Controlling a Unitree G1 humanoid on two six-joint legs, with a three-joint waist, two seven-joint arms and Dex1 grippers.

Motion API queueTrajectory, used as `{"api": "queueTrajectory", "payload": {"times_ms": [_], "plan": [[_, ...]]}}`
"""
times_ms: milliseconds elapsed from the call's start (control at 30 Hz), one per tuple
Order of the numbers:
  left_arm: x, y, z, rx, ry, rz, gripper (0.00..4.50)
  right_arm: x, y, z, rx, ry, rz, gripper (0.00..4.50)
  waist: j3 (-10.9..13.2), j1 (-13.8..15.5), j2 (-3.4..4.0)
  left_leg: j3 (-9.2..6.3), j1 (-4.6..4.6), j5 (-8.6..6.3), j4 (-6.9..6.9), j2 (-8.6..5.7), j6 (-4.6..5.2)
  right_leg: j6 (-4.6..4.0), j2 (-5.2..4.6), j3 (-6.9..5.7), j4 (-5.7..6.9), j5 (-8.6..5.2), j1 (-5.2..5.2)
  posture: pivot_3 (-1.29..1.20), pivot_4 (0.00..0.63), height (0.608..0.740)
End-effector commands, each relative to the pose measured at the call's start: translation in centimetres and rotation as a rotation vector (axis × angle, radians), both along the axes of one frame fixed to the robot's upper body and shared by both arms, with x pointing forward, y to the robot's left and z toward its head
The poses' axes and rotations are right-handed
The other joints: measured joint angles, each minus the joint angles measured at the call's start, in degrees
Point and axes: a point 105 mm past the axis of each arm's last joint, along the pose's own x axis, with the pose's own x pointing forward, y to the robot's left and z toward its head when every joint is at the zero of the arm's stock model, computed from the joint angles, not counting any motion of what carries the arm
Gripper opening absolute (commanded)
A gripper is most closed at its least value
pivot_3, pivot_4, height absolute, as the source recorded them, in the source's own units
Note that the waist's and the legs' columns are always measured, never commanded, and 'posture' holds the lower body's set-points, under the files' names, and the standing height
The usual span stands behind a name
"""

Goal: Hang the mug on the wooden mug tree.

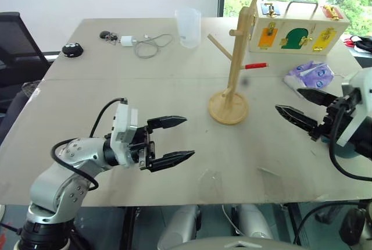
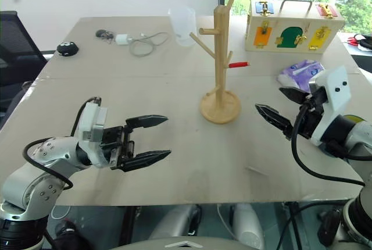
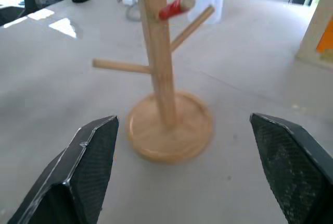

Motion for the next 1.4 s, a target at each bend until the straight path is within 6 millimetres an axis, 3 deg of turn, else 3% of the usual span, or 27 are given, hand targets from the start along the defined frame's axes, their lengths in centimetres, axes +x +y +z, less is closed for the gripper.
{"api": "queueTrajectory", "payload": {"times_ms": [33,167,300,667,967,1133,1167,1233,1400], "plan": [[0.4,-0.3,0.7,-0.003,-0.006,-0.071,4.50,-1.9,-0.8,-2.0,-0.030,-0.078,-0.228,4.06,0.1,0.1,0.32,0.19,-0.09,0.01,0.01,-0.07,0.01,0.01,-0.04,0.06,0.04,0.00,-0.12,0.00,0.150,0.740],[1.2,0.1,1.3,0.018,-0.008,-0.108,4.50,-3.5,-0.4,-3.6,-0.052,-0.090,-0.359,4.06,0.0,-2.5,0.34,0.64,0.18,0.02,0.09,-0.02,0.02,0.09,0.04,0.41,0.18,0.06,-0.11,0.00,0.150,0.740],[1.8,0.5,1.6,0.039,-0.012,-0.136,4.50,-3.6,-1.0,-4.6,-0.090,-0.099,-0.448,4.06,0.0,-3.2,0.35,0.83,0.96,-0.01,0.02,0.28,0.05,0.08,0.45,0.58,0.11,0.12,0.51,0.00,0.150,0.740],[1.9,0.2,2.2,0.030,-0.034,-0.132,4.50,-0.6,-3.8,-6.9,-0.046,-0.129,-0.568,4.06,0.0,-2.4,0.34,0.87,1.08,-0.05,-0.21,0.46,-0.07,0.01,0.74,0.79,0.00,0.12,0.53,0.00,0.150,0.740],[1.6,0.4,2.4,0.034,-0.038,-0.109,4.50,3.1,-5.0,-5.9,-0.049,-0.164,-0.604,4.06,0.1,-2.3,0.38,0.98,1.08,-0.06,-0.25,0.52,-0.06,0.01,0.75,1.07,-0.01,0.12,0.46,0.00,0.150,0.740],[1.4,0.6,2.3,0.034,-0.035,-0.097,4.50,3.7,-5.1,-5.5,-0.051,-0.166,-0.627,4.06,0.1,-2.3,0.38,1.02,1.09,-0.06,-0.26,0.54,-0.06,0.00,0.76,1.08,0.01,0.12,0.44,0.00,0.150,0.740],[1.4,0.6,2.3,0.034,-0.035,-0.094,4.50,3.8,-5.2,-5.4,-0.063,-0.166,-0.635,3.53,0.1,-2.3,0.38,1.02,1.09,-0.06,-0.27,0.54,-0.06,0.00,0.76,1.08,0.00,0.12,0.44,0.00,0.150,0.740],[1.3,0.7,2.3,0.035,-0.035,-0.089,4.50,3.8,-5.3,-5.4,-0.064,-0.161,-0.650,2.96,0.1,-2.3,0.38,1.04,1.08,-0.06,-0.27,0.54,-0.06,0.00,0.76,1.08,0.00,0.13,0.44,0.00,0.150,0.740],[1.4,0.8,2.4,0.037,-0.037,-0.077,4.50,3.4,-5.2,-5.6,-0.088,-0.139,-0.661,0.39,0.1,-2.3,0.38,1.04,1.09,-0.06,-0.26,0.54,-0.06,0.00,0.77,1.08,0.01,0.13,0.44,0.00,0.150,0.740]]}}
